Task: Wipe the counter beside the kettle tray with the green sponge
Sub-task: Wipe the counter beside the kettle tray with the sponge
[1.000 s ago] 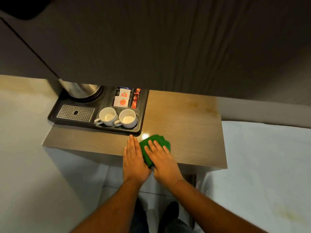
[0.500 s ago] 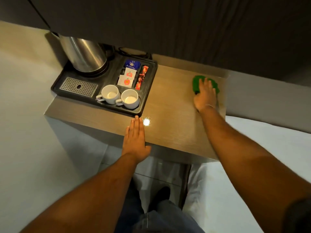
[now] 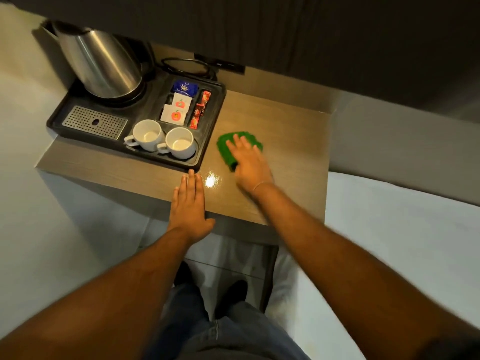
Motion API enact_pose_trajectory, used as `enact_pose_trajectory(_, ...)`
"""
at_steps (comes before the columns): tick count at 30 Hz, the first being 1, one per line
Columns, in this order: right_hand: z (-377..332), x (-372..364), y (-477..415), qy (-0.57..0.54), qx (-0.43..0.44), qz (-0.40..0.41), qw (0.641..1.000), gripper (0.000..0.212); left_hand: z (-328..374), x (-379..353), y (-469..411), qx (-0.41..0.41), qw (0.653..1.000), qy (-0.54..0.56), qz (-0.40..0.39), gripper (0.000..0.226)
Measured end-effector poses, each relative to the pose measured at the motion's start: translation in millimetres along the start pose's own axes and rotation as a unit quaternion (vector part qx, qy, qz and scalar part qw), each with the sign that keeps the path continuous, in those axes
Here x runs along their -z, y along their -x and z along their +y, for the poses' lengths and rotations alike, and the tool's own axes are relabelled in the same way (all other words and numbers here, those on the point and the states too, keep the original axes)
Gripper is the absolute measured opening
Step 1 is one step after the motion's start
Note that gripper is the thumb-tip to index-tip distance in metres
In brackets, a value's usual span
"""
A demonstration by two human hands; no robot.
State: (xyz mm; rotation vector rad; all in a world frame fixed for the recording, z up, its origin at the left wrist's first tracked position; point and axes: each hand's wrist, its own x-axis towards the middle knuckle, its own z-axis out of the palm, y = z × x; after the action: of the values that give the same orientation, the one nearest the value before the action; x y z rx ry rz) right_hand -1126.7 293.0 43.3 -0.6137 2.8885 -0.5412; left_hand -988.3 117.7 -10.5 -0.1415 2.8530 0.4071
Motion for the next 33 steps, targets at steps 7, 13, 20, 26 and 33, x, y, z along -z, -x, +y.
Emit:
enact_pose_trajectory(7, 135.5, 73.9, -9.3, -0.011, -0.239, 0.031, 0.970, 0.073, 2.5, 5.5, 0.3, -0.002, 0.999, -0.007, -0.035, 0.138)
enact_pose_trajectory(13, 6.5, -12.6, 78.8, -0.014, -0.100, 0.045, 0.994, 0.083, 2.3, 4.9, 0.9, -0.004, 1.000, 0.003, -0.017, 0.139)
enact_pose_trajectory(20, -50.5, -19.5, -14.2, 0.011, -0.044, 0.006, 0.999, 0.081, 3.9, 3.8, 7.1, -0.016, 0.999, -0.028, -0.011, 0.128)
enact_pose_trajectory(26, 75.8, 52.4, -85.8, 0.012, -0.174, 0.031, 0.984, 0.072, -4.3, 15.5, 6.1, -0.039, 0.996, -0.027, -0.074, 0.130)
enact_pose_trajectory(33, 73.6, 30.0, 10.4, 0.025, -0.243, 0.077, 0.967, 0.075, -6.7, 16.1, 4.4, -0.044, 0.995, -0.003, -0.092, 0.139)
